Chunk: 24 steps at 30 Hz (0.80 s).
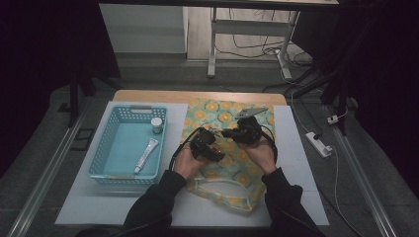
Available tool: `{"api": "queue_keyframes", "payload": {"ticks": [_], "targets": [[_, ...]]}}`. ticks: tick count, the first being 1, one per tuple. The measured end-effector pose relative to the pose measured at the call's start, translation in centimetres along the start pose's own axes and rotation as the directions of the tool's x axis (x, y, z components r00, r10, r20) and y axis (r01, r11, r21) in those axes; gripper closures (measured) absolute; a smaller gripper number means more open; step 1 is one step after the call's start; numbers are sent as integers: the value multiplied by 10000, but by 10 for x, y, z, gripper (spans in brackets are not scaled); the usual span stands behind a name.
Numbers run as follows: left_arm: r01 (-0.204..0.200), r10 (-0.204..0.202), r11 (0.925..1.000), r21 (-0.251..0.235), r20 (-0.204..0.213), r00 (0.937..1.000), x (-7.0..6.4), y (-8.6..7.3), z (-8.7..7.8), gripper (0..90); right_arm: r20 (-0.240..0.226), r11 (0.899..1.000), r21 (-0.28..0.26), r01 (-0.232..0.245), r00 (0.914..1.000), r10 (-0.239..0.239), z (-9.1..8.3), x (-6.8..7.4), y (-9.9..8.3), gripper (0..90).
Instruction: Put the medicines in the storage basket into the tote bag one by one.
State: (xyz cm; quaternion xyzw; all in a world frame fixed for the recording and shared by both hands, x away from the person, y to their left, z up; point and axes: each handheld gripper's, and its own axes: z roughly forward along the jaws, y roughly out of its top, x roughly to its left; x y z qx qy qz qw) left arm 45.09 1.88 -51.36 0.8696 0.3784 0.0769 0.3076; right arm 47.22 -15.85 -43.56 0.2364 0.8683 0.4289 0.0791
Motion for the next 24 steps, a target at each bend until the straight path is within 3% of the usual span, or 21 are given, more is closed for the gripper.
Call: {"api": "queue_keyframes", "payload": {"ticks": [9,20,24], "targets": [[127,-131,9997,-199,-186,9997,3,-4,5,183,-25,10000,16,20,10000,-20,2,2,0,898],[281,-269,9985,-460,277,9993,0,-6,-14,104,-58,10000,27,57,10000,-57,2,2,0,898],[385,-344,9978,-538,740,9967,-2,-6,-23,65,-72,10000,54,68,10000,-68,2,2,0,898]]}}
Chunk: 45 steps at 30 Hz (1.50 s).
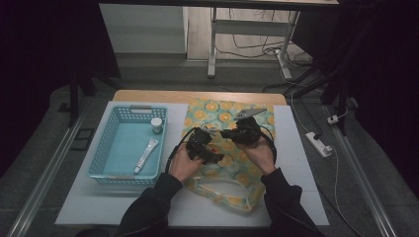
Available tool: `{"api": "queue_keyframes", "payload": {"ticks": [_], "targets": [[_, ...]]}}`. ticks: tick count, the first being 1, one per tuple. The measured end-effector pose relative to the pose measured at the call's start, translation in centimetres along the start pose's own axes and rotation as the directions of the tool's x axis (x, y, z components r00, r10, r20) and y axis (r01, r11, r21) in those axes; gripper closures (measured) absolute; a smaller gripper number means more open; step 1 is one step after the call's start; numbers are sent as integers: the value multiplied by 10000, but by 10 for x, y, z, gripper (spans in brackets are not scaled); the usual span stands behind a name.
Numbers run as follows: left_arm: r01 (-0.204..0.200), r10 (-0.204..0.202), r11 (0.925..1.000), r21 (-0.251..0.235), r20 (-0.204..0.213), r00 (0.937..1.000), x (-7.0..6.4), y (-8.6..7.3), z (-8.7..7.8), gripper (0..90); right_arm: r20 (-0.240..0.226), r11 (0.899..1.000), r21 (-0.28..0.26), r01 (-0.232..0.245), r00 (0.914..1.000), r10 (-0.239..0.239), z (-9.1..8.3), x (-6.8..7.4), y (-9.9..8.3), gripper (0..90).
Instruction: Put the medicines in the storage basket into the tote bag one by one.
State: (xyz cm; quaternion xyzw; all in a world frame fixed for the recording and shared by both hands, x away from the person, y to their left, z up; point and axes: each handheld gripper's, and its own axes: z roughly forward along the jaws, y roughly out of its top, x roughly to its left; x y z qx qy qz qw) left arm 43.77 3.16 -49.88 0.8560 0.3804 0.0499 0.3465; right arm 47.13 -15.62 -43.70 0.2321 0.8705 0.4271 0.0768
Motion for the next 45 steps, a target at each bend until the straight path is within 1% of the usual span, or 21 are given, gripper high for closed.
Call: {"api": "queue_keyframes", "payload": {"ticks": [1,2,3,6,9,12,16,20,23,27,30,35,40,45], "targets": [[-3,3,10000,0,81,10000,-1,0,-2,50,0,10000,7,-1,10000,1,0,0,0,898],[-101,101,9999,5,117,9999,-2,0,-5,38,-2,10000,9,-13,10000,13,0,0,0,898],[-87,88,9999,-87,138,9999,-3,0,-7,33,-5,10000,10,-12,10000,12,0,0,0,898],[-65,72,9998,-162,402,9992,-4,-1,-13,6,-18,10000,16,17,10000,-17,0,0,0,898],[-28,46,9996,-269,666,9978,-6,-3,-19,0,-25,10000,14,22,10000,-22,0,1,0,898],[-75,106,9991,-412,748,9971,-7,-4,-26,0,-28,10000,8,47,10000,-47,-1,1,1,897],[-27,85,9981,-619,941,9955,-8,-6,-36,0,-22,10000,3,58,10000,-58,-1,1,1,898],[-101,168,9973,-731,911,9957,-8,-9,-45,0,-23,10000,-5,75,10000,-75,-2,1,1,897],[-38,124,9961,-885,972,9952,-7,-12,-52,0,-5,10000,-14,81,10000,-81,-2,1,1,898],[-131,210,9963,-845,938,9954,-4,-15,-61,0,9,10000,-44,85,10000,-85,-3,1,1,897],[-77,178,9955,-941,1073,9941,-1,-18,-67,0,4,10000,-37,78,10000,-78,-3,1,1,897],[-121,245,9957,-919,1353,9905,4,-23,-75,0,-4,10000,-23,77,10000,-77,-2,1,1,898],[-176,286,9958,-904,1221,9921,10,-29,-83,0,-11,10000,-34,83,10000,-83,-3,1,1,897],[2,98,9943,-1062,933,9956,18,-37,-96,0,-9,10000,-34,74,10000,-74,-3,1,1,897]]}}
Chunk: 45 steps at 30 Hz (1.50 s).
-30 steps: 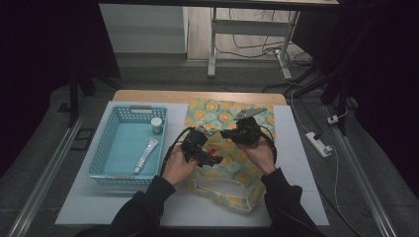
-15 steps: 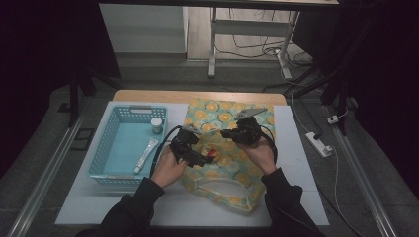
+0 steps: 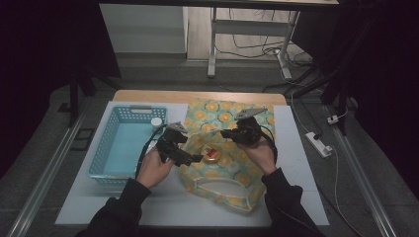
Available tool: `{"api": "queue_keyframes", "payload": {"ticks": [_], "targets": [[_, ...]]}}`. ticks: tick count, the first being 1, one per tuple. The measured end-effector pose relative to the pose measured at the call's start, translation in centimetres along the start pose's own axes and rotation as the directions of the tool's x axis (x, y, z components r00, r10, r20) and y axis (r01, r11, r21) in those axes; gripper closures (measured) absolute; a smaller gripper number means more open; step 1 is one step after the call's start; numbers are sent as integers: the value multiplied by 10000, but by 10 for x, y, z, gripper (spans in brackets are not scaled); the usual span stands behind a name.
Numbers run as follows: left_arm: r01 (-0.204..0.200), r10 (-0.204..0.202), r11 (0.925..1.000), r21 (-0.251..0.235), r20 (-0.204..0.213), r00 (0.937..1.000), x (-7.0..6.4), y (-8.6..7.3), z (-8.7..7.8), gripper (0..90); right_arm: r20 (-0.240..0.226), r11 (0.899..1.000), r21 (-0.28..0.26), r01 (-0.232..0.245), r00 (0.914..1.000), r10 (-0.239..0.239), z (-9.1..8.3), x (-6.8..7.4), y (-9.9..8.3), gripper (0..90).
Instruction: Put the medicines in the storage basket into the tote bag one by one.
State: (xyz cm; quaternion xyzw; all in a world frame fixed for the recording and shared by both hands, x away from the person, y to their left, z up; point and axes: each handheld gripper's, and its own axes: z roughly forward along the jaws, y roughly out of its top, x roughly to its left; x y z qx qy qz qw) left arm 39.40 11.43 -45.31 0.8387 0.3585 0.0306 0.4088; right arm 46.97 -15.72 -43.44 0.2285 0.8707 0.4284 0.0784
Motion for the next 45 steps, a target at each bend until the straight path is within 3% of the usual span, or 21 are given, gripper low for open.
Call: {"api": "queue_keyframes", "payload": {"ticks": [7,15,18,25,34,45], "targets": [[336,-340,9994,-88,-476,9983,11,-12,-19,0,6,10000,26,9,10000,-9,0,0,0,897],[694,-689,9976,-6,-1257,9897,26,-29,-37,0,1,10000,76,11,10000,-11,1,0,-1,897],[891,-886,9960,-37,-1534,9842,31,-34,-46,0,17,10000,98,2,10000,-2,2,0,-1,897],[1228,-1124,9920,282,-2426,9636,46,-46,-62,6,19,9999,114,7,10000,-7,3,-1,-1,897],[1835,-1639,9819,467,-2758,9471,71,-62,-66,2,14,9999,110,19,10000,-20,2,0,-1,897],[2400,-1865,9592,1494,-3034,9344,92,-74,-52,0,35,9999,131,45,10000,-46,3,0,-1,897]]}}
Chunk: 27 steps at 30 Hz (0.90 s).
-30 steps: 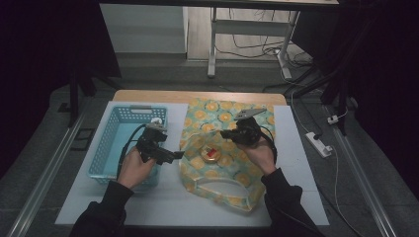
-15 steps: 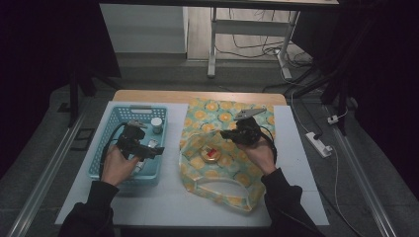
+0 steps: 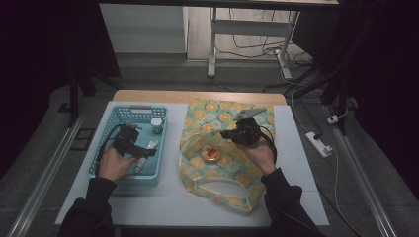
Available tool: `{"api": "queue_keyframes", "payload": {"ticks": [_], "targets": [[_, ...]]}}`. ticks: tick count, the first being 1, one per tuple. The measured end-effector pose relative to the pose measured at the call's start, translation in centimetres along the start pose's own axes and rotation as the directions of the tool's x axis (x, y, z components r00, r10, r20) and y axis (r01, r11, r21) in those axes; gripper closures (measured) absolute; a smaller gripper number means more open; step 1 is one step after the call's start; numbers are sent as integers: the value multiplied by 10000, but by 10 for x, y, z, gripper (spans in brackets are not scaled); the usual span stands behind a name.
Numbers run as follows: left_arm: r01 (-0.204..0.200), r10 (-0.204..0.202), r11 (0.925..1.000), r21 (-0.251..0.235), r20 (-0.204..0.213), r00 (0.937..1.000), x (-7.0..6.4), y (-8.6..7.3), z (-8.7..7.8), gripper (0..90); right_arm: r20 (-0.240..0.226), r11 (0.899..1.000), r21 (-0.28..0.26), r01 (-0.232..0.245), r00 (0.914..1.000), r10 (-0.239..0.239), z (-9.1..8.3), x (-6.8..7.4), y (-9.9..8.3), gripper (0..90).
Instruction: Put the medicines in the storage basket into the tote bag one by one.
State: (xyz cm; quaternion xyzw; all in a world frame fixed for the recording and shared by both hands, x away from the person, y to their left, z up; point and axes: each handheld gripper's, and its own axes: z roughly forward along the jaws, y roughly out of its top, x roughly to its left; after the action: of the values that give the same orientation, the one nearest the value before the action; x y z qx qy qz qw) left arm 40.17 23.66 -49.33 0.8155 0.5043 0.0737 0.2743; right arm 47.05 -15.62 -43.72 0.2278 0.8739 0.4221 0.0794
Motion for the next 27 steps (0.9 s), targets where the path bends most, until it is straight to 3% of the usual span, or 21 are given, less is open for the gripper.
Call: {"api": "queue_keyframes", "payload": {"ticks": [7,14,21,27], "targets": [[-144,168,9940,1088,-219,9996,1,1,14,0,-34,10000,-21,12,10000,-12,0,1,0,897],[76,33,9842,1767,-611,9981,0,1,22,53,-49,10000,-14,35,10000,-35,-1,1,1,897],[-5,175,9760,2179,-759,9970,-2,1,26,254,-59,10000,21,29,10000,-29,0,1,0,897],[209,-44,9766,2141,-775,9970,-2,1,25,445,-51,10000,42,66,10000,-66,1,0,0,897]]}}
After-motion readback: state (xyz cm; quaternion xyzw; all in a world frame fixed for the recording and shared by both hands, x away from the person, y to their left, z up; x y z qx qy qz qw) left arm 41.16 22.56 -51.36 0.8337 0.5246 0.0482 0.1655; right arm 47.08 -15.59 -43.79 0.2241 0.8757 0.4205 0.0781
